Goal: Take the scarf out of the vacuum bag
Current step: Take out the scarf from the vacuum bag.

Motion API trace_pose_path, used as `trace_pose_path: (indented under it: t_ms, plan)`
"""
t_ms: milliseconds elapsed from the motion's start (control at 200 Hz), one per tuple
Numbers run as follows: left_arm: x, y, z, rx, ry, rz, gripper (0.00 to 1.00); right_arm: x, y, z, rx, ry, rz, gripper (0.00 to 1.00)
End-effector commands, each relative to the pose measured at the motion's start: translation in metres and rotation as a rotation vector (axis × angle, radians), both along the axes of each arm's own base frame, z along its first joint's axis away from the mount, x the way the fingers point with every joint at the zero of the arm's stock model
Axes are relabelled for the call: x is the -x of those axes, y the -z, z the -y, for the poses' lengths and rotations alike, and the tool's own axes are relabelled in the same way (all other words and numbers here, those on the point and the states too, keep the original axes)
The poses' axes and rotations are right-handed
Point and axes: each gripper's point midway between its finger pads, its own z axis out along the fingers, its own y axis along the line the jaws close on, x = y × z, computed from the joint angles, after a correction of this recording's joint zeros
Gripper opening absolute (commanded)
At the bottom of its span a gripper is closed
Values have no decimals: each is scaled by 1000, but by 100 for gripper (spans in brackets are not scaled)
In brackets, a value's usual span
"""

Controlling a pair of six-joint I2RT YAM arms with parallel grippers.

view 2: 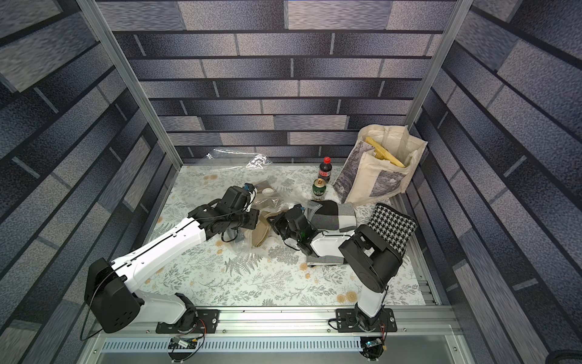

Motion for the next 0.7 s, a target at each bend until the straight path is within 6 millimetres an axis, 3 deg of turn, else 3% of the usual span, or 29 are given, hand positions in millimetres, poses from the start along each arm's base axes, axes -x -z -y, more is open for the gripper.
trace_pose_path:
  t_ms: [0,245,275,436,696]
  plan:
    - [2,-3,-5,10,-2,11,0,5,3,2,104,-28,-32,0]
    - [2,-4,-4,13,1,12,0,8,-3,11,247,-67,-108,0]
    - [2,-4,-5,12,0,10,0,2,-21,7,231,-70,-81,0]
    - [1,-4,-3,14,0,10,0,-7,-47,11,191,-85,-59,0]
    - [-1,-4,-2,13,1,7,0,-5,-60,21,158,-92,-61,0]
